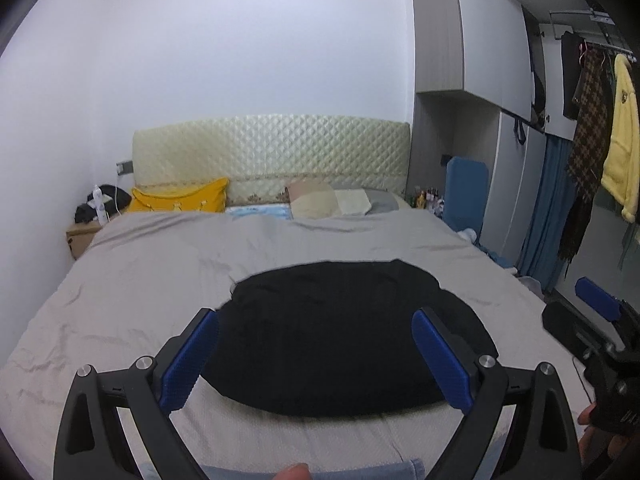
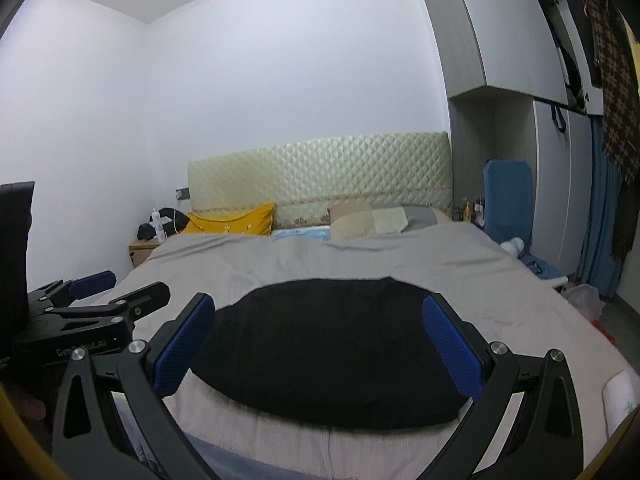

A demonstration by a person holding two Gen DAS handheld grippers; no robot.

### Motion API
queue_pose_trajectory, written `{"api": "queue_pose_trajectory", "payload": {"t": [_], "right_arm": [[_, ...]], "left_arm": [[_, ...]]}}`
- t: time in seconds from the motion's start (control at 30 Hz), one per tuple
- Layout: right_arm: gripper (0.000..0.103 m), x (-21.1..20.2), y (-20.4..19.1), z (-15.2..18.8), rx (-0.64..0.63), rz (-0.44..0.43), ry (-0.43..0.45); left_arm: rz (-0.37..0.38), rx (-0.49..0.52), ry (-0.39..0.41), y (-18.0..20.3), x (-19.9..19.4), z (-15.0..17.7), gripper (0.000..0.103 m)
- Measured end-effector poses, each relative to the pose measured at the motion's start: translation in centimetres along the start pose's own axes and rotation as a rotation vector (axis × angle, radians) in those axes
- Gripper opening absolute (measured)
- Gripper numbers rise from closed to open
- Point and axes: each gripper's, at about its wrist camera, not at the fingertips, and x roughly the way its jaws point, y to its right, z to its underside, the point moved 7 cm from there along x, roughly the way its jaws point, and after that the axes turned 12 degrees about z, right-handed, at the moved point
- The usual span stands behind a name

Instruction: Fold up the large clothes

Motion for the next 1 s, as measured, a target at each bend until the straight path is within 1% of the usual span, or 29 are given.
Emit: {"api": "queue_pose_trajectory", "payload": {"t": [0.07, 0.13, 0.27, 0.4, 0.6, 0.8, 1.0], "right_arm": [[0.103, 0.5, -0.1, 0.9, -0.011, 0.006, -0.025], [0.103, 0.9, -0.1, 1.5, -0.019, 0.010, -0.044], [0.103, 1.3, 0.3, 2.1, -0.034, 0.043, -0.052], [0.103, 1.7, 1.2, 2.3, -0.023, 0.064, -0.056], [0.103, 2.6, 2.1, 2.9, -0.001, 0.072, -0.084], [0.103, 3.5, 2.3, 3.9, 0.005, 0.072, -0.122], [0.103, 3.9, 2.3, 4.4, -0.003, 0.073, -0.136]], "left_arm": [[0.009, -0.005, -0.028, 0.2, 0.9, 0.5, 0.098], [0.009, 0.011, -0.045, 0.6, 1.8, 1.0, 0.098], [-0.012, 0.015, -0.044, 0.7, 2.5, 1.4, 0.098], [-0.016, 0.000, -0.064, 0.4, 3.2, 1.8, 0.098], [-0.018, -0.021, -0.086, 0.1, 4.0, 2.3, 0.098], [-0.021, -0.015, -0.101, 0.3, 4.4, 2.8, 0.098], [-0.023, 0.001, -0.112, 0.2, 4.7, 2.9, 0.098]]}}
